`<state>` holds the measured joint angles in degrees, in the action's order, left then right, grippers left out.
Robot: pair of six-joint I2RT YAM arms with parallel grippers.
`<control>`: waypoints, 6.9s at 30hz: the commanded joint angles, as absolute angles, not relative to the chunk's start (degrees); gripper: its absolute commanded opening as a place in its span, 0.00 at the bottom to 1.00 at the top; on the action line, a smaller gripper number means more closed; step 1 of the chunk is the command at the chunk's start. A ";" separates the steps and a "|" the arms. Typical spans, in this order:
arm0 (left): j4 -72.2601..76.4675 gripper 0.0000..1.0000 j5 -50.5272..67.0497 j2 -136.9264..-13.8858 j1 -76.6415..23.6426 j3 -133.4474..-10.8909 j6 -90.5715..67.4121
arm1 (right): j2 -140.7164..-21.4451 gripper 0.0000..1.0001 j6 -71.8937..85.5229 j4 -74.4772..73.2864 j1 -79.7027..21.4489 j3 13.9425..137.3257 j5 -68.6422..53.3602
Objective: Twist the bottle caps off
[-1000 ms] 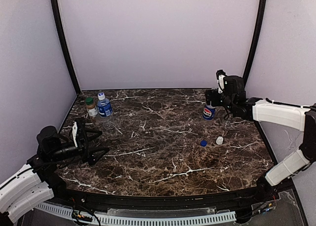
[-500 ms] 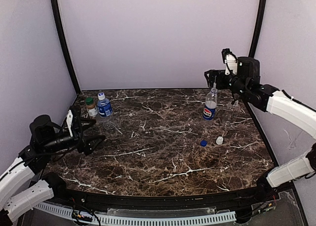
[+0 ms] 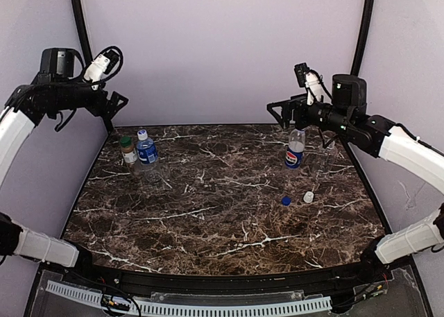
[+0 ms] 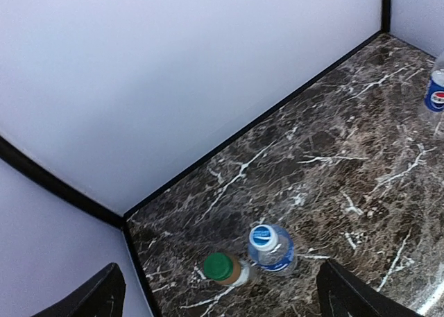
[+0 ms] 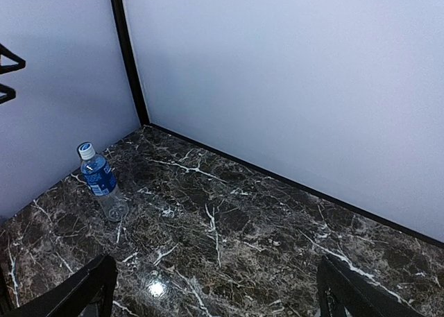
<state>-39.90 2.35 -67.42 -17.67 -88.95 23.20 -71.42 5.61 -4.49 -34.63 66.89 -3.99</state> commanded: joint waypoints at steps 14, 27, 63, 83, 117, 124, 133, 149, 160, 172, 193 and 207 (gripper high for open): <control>-36.87 0.97 10.63 -83.34 -1.01 -81.72 18.12 | -66.92 0.99 5.56 -7.73 -36.64 64.67 -5.92; -27.98 0.67 10.18 -92.72 -1.05 -77.70 14.66 | -69.31 0.99 6.85 -7.88 -37.00 64.60 -5.07; -53.98 0.01 12.59 -85.95 -16.38 -120.48 32.77 | -66.47 0.99 -4.27 -2.69 -44.79 64.05 -8.17; -75.05 0.01 41.49 -85.98 -37.60 -125.81 34.90 | -93.52 0.98 -9.64 15.25 -60.47 77.93 -19.67; -7.21 0.91 33.71 -56.50 -37.38 -65.98 -0.81 | -103.91 0.37 9.17 44.51 -70.30 77.90 6.38; -3.01 0.81 36.41 -56.74 -37.35 -64.52 -5.43 | -106.70 0.36 10.10 46.36 -70.39 80.26 1.92; -3.03 0.54 33.22 -56.52 -37.35 -61.29 -7.36 | -107.84 0.37 10.06 46.06 -70.41 82.57 -1.42; -6.90 0.28 -1.49 -51.43 -38.13 -56.00 38.84 | -86.72 0.99 3.04 6.68 -68.73 76.74 -4.10; 10.85 0.31 -21.29 -53.44 -46.42 -52.11 84.55 | -90.86 0.92 23.56 -10.27 -66.97 93.24 6.77; 21.69 0.30 -17.42 -52.38 -46.75 -44.98 102.94 | -96.96 0.83 29.24 -4.64 -63.64 95.16 -7.62; 22.35 0.26 -16.70 -51.59 -46.86 -43.89 103.89 | -97.08 0.52 33.46 3.91 -61.30 88.94 -12.11; 21.88 0.25 -16.71 -51.76 -46.86 -44.74 103.08 | -95.02 0.49 34.17 7.95 -61.34 83.56 -11.60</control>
<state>19.90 -16.95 -52.80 -46.52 -44.51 103.35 -96.92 34.15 4.73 -61.71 84.64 -11.42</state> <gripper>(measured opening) 0.485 0.517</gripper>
